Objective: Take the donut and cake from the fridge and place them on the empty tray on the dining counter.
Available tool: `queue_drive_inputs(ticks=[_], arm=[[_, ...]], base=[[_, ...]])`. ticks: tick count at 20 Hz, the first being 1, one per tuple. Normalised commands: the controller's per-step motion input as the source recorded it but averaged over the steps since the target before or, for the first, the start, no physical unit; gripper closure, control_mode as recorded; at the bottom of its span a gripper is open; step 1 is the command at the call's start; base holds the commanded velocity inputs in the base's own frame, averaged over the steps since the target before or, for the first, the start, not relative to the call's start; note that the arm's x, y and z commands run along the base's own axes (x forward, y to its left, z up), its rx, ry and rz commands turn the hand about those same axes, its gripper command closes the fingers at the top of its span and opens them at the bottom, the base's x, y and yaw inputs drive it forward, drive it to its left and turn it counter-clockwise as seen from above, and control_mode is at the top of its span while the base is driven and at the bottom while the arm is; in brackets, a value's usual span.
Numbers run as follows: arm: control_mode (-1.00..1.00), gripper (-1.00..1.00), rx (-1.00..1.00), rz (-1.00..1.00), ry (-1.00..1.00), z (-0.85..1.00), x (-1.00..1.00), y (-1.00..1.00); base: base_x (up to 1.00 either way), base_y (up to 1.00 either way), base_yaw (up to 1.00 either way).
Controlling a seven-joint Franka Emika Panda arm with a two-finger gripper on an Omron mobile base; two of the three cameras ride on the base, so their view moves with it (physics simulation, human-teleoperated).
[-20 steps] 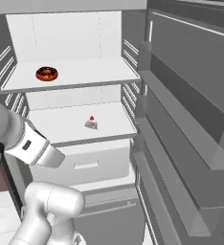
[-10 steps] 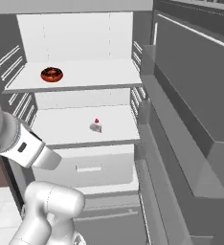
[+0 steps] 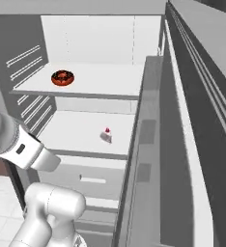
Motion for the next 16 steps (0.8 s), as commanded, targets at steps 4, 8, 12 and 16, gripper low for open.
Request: queue_drive_inputs(ticks=[4, 8, 12, 16], arm=[[1.00, -1.00, 0.00, 0.00, 0.00, 0.00, 0.00, 0.00], [1.00, -1.00, 0.00, 0.00, 0.00, 0.00, 0.00, 0.00], [1.00, -1.00, 0.00, 0.00, 0.00, 0.00, 0.00, 0.00], [-1.00, -1.00, -0.02, 0.04, 0.00, -0.10, 0.21, 0.00]], base=[[1.00, -0.15, 0.37], [1.00, -0.19, 0.28], [1.00, -0.22, 0.28], [0.68, -0.09, 0.17]])
